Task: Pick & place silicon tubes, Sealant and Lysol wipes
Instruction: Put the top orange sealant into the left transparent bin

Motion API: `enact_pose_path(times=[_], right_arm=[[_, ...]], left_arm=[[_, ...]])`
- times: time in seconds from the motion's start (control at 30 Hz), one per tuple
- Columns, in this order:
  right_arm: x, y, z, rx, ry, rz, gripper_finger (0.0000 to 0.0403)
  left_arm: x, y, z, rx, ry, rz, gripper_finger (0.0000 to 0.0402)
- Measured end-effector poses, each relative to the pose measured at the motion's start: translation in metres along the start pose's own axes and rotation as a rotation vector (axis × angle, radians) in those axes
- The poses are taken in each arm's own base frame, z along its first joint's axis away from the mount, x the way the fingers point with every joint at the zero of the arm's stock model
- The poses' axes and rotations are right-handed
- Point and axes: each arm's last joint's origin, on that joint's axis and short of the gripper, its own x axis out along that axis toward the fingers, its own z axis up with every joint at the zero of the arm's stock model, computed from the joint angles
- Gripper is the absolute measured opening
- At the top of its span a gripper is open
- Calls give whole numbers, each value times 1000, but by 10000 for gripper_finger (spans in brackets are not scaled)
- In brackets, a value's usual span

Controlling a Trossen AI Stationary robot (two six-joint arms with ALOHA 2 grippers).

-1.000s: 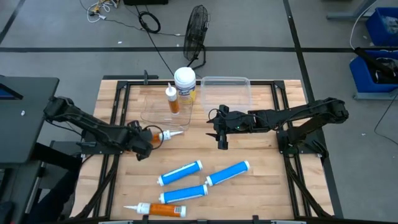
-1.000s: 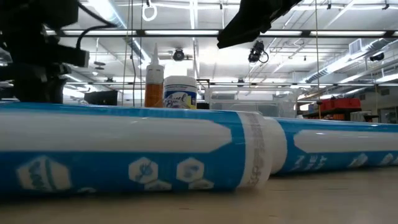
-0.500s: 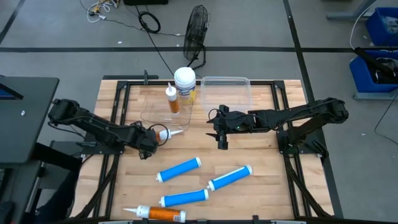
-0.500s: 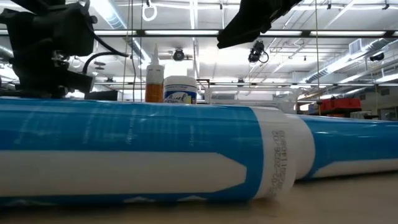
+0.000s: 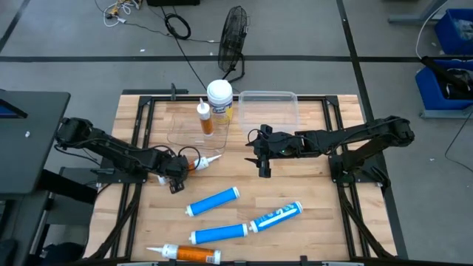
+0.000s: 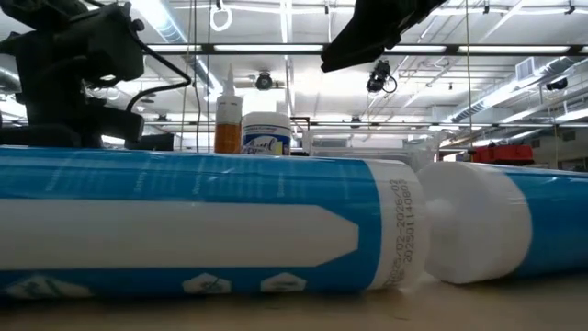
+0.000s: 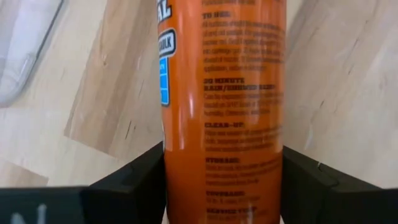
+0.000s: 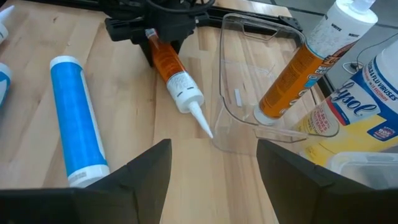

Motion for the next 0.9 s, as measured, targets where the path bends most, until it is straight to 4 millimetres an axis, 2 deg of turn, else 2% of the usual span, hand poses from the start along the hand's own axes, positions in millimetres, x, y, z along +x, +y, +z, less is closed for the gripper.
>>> enact_pose_path(times=[0.2,0.4,0.73,0.9], right_arm=[[0,0,0,1,1,0,239],[0,0,0,-3,-1,0,239],[0,0,3,-4,-29,-2,239],[-2,0,6,-26,-60,-2,239]], left_arm=[[-4,-7,4,7,-32,-27,217],[-17,-23,15,56,-80,-116,215],[-33,-34,30,87,-202,-114,213],[-51,-46,42,134,-279,-165,213]])
